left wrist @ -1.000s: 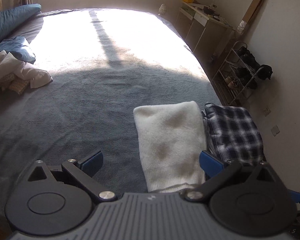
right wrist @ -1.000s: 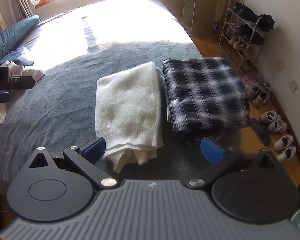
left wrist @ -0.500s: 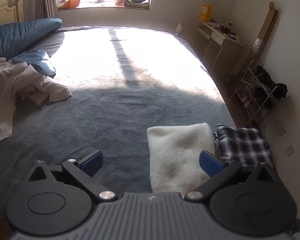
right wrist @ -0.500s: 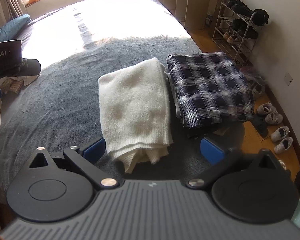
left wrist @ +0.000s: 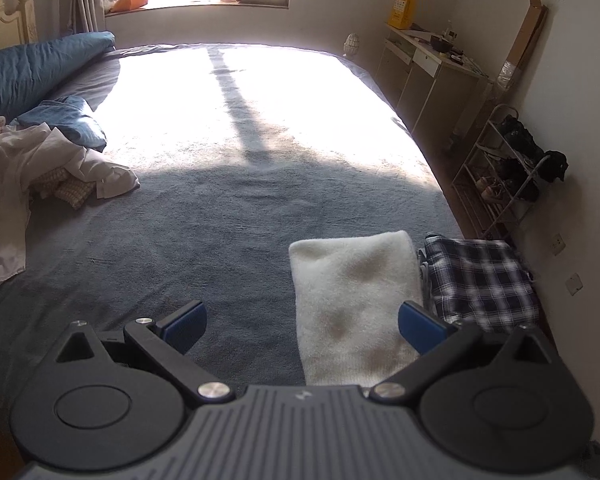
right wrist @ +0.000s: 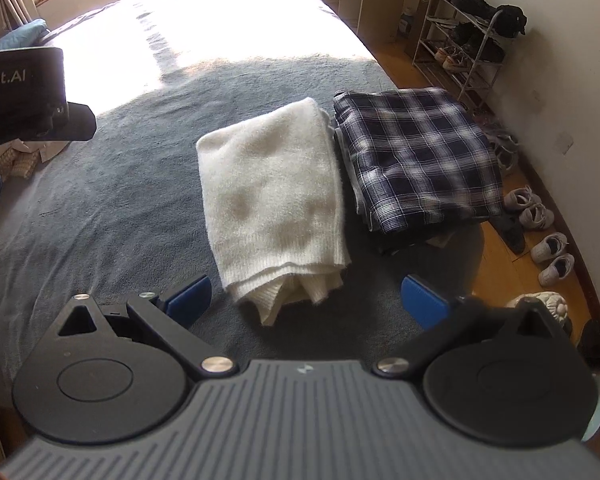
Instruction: Fold clothes
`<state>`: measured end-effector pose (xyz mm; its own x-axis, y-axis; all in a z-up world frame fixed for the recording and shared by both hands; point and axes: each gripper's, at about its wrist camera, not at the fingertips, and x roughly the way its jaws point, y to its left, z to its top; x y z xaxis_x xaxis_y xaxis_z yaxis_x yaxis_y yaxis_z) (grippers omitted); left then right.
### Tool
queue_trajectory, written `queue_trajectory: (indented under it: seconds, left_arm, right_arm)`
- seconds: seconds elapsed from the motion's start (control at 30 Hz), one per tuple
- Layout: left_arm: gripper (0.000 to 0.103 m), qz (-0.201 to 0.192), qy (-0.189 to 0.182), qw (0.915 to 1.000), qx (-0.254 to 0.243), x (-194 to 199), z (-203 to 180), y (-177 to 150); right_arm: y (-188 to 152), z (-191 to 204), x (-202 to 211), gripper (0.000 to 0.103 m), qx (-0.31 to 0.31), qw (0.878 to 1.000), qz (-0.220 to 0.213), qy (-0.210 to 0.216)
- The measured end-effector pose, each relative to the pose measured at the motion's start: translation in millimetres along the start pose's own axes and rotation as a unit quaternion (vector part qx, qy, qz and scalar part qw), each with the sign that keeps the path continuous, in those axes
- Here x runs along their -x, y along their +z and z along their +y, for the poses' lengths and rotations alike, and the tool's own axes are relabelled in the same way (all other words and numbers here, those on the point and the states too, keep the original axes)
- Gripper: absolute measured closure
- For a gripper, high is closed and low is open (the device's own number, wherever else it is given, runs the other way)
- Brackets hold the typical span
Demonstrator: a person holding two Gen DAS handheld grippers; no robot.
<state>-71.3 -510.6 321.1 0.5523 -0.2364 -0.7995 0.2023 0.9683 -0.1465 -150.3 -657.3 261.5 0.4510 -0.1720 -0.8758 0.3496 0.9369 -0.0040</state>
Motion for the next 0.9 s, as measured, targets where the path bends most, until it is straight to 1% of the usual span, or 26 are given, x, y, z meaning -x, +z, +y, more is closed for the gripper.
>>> queue_trajectory:
  seconds: [0.2,0.33,0.5,0.9]
  left_arm:
    - [0.001,0.006,-0.009,0.9999,-0.001,3,-1,-4]
    - [0.001,0.004,-0.005,1.0,-0.001,4,0,-6]
    - [0.001,0.009,-0.014,0.9999,0.0,5,1,-8]
    - [0.001,0.005,0.005,1.0,-0.006,4,0,-10]
  right_arm:
    - [-7,13,1,0.001,0.024,1.0,-0.001,0.003]
    - [-9,14,3,0.001,0.03,1.0,-0.006,0.002]
    - [-11,16,4,0.001,0.035,0.999,-0.008,0.004]
    - [-13,19,-2,0.001,0.038,0.999,0.0,0.01]
